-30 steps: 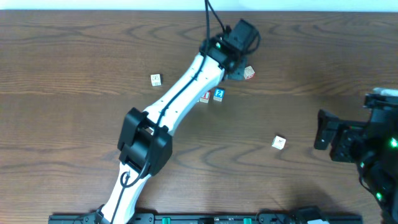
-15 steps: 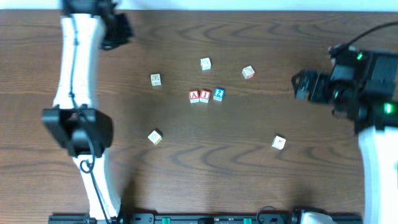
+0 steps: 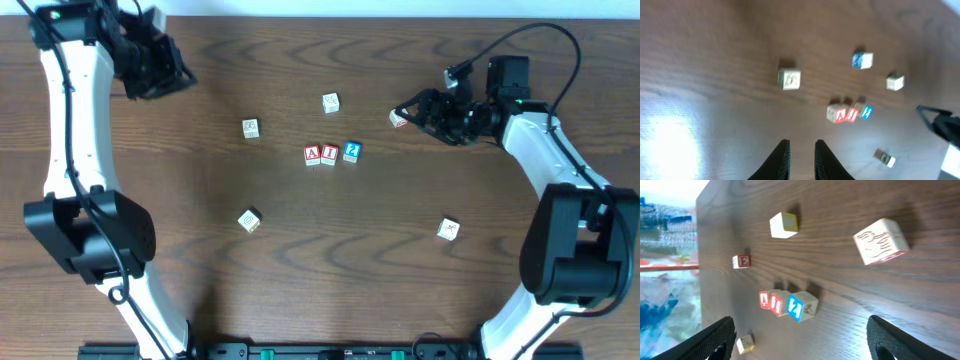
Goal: Spell out Ai2
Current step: 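Raise both grippers up and away from the block row, then lower left gripper to the 'A' end, right gripper to the '2' end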
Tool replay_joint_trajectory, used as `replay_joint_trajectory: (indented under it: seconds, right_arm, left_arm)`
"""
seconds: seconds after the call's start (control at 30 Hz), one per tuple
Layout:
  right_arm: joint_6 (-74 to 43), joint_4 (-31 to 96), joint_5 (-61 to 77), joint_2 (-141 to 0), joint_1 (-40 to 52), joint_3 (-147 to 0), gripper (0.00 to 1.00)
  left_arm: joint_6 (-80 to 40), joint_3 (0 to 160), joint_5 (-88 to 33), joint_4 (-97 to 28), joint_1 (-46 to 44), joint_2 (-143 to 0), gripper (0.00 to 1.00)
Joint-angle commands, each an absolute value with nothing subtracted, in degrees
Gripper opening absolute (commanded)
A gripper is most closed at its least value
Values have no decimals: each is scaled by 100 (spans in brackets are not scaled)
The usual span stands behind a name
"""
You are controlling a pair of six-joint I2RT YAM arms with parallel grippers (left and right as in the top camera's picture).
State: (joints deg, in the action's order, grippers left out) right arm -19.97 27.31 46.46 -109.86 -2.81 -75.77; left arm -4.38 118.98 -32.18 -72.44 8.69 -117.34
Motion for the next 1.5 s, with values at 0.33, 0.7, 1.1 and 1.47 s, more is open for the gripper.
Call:
replay_joint_trajectory:
  seconds: [0.33,0.7,1.1,1.47]
  right_arm:
    - [-2115,2880,4696,-11091,-242,-7618,1]
    - [-1778,3363,4032,-11284,329,-7618,1]
    - [-2488,3343,3330,-11638,867,-7618,1]
    - [-2816,3103,2912,-11793,1070,-7618,2]
  left_arm:
    - [-2075,8615,-3063,-4362,-587,-10696,8]
    - [-3238,8613,-1959,-4101,-1426,-11334,6]
    - [-3238,8613,-2300,-3990,-1389,-12005,6]
    - [-3240,8613,-2668,-3809,-1380,-12237,6]
